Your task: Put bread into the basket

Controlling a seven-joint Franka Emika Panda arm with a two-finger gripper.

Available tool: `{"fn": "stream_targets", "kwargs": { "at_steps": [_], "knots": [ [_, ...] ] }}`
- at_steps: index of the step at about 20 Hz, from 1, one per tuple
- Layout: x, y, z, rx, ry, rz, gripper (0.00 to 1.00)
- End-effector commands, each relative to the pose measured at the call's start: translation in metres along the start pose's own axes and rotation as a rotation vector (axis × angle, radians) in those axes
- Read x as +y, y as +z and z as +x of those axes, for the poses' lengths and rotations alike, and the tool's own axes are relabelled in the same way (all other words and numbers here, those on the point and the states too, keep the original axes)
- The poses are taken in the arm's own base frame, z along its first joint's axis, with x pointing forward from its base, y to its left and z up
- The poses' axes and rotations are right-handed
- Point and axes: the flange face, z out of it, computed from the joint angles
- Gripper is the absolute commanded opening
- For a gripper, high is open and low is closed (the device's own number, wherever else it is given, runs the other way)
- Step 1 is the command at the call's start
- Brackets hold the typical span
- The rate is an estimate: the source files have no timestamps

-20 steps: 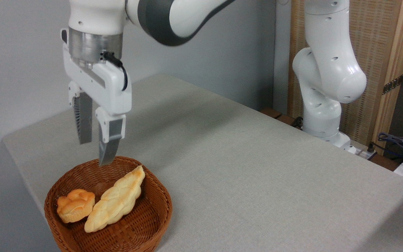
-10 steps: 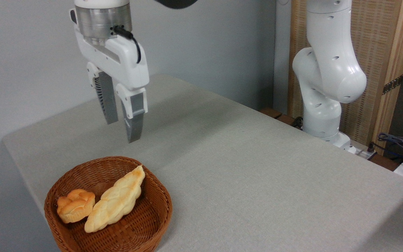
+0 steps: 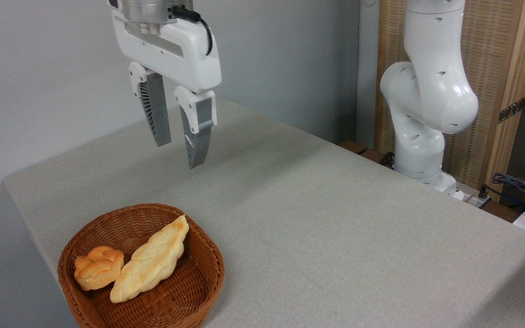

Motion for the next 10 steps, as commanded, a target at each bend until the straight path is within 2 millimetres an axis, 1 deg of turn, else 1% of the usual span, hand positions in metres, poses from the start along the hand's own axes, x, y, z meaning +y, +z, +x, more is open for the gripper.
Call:
{"fn": "stream_targets", "kwargs": {
  "at_steps": [1, 3, 5, 10],
  "knots": [
    [0.013, 0.006, -0.011, -0.025, 0.0, -0.011, 1.0],
    [0.017, 0.011, -0.009, -0.036, 0.004, -0.016, 1.0],
    [0.024, 0.011, -0.009, -0.036, 0.013, -0.017, 1.0],
    [0.017, 0.012, -0.016, -0.038, -0.004, -0.012, 1.0]
  ]
}}
